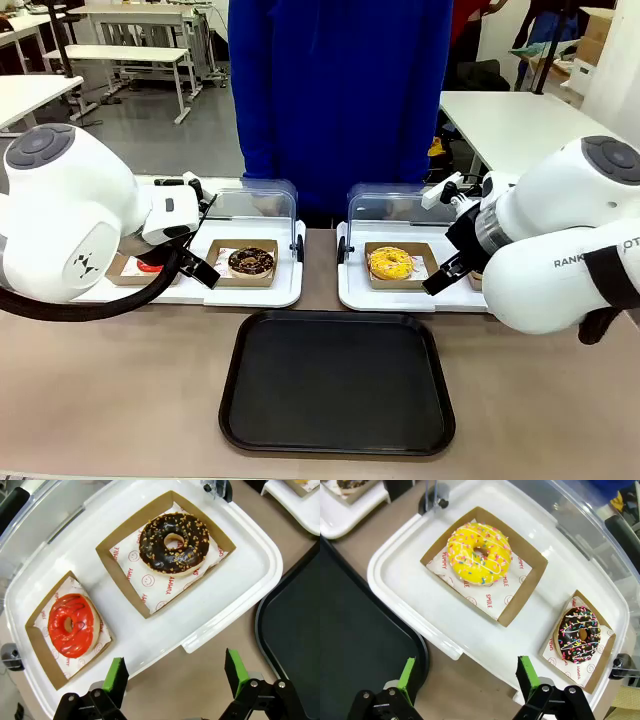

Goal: Move the first donut from the left to the tray.
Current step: Pick up the Paper togo box containing the Donut indicated by the person and place it on the Handle tray.

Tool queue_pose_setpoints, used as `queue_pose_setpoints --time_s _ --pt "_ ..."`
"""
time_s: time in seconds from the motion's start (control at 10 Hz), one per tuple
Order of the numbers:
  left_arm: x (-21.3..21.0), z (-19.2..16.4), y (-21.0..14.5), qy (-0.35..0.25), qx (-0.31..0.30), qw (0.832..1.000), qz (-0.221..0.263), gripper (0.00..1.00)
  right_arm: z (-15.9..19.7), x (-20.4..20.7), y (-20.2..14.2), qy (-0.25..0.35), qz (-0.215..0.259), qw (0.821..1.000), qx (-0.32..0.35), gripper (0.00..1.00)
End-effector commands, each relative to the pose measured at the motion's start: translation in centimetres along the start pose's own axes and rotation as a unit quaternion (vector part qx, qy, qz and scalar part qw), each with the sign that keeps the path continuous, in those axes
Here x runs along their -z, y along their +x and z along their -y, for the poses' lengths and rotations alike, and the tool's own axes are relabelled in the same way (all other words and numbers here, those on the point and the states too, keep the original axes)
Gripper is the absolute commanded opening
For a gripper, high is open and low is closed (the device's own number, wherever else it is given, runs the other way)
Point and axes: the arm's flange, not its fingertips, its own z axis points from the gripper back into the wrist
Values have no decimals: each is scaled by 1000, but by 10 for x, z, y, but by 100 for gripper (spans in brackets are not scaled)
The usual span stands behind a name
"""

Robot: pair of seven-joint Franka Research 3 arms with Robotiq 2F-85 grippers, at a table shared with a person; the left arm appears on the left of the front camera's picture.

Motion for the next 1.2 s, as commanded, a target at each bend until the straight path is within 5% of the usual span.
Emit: queue_pose_setpoints --time_s 0.0,1.0,1.1 --pt "0 0 0 0 0 1000 0 100 0 0 0 0 0 1000 0 100" --pt "0 0 0 0 0 1000 0 100 0 0 0 0 0 1000 0 100" --pt "-23 -15 17 -18 -2 1000 16 100 11 -31 20 13 13 1000 -2 100"
